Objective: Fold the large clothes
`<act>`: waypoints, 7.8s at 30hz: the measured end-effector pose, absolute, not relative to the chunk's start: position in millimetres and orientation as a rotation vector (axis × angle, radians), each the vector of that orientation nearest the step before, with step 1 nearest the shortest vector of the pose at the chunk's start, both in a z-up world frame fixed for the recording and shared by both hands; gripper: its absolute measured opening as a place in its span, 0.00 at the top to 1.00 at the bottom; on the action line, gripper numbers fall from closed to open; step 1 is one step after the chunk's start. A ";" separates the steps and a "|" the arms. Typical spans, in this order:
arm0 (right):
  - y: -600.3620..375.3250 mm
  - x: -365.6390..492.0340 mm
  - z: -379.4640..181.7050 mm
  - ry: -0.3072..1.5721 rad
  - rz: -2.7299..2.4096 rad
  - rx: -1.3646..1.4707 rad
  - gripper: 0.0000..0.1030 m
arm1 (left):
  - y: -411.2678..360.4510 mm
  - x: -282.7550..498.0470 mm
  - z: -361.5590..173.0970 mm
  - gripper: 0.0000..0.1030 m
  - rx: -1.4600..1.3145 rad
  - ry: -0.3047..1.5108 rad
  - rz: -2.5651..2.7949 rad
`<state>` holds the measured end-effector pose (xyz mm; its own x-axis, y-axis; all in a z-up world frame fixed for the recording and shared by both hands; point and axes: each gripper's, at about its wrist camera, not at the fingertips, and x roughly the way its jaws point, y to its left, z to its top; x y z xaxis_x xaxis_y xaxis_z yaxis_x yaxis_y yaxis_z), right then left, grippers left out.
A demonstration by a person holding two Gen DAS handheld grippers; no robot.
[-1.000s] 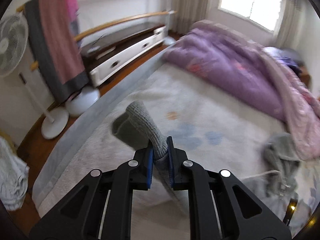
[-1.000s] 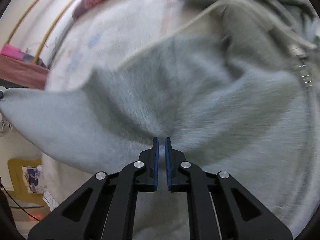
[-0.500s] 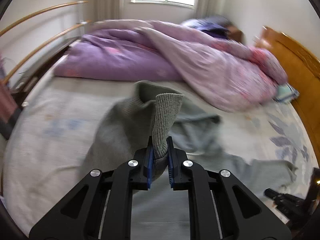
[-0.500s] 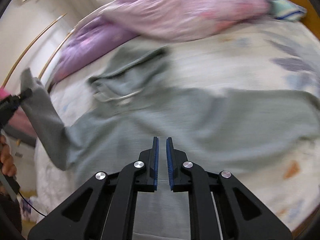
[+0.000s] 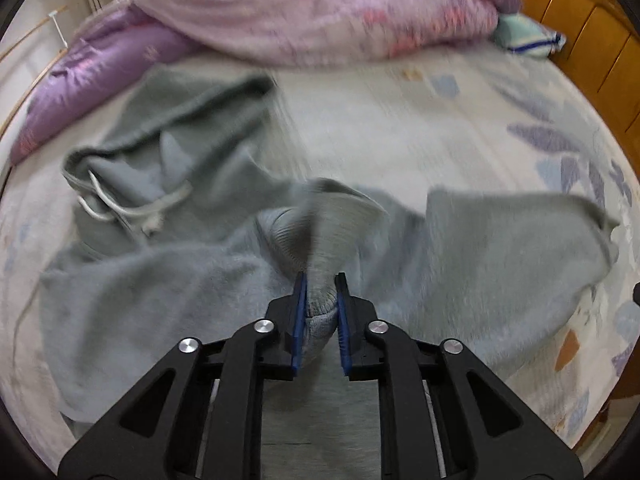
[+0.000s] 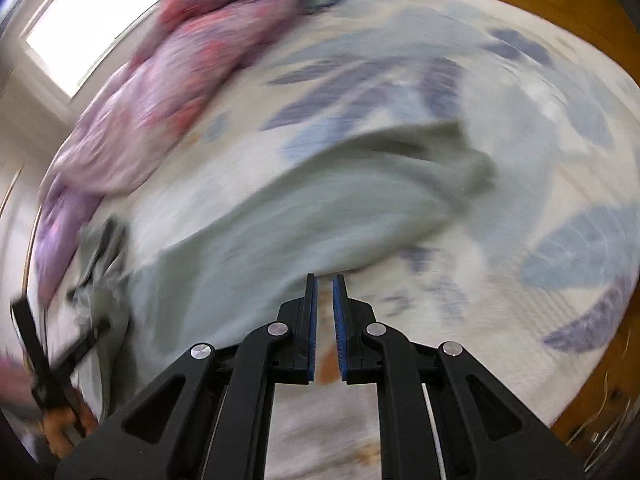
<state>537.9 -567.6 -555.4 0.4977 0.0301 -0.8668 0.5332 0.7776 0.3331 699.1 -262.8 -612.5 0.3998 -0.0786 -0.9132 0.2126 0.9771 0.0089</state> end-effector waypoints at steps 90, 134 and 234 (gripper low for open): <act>-156.2 630.5 -565.0 1.187 0.389 0.305 0.90 | 90.5 647.4 -574.7 0.21 -0.327 1.224 0.097; -311.8 726.0 -532.4 1.061 0.217 0.377 0.56 | 86.1 764.3 -556.3 0.11 -0.327 1.169 0.063; -177.8 597.3 -661.1 1.409 0.310 0.663 0.90 | 32.8 659.2 -595.7 0.28 -0.383 1.227 0.025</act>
<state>597.3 -177.8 -661.1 0.1600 0.5720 -0.8045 0.1813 0.7841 0.5936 659.2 32.8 -595.7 0.3454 -0.1857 -0.9199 -0.2226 0.9360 -0.2726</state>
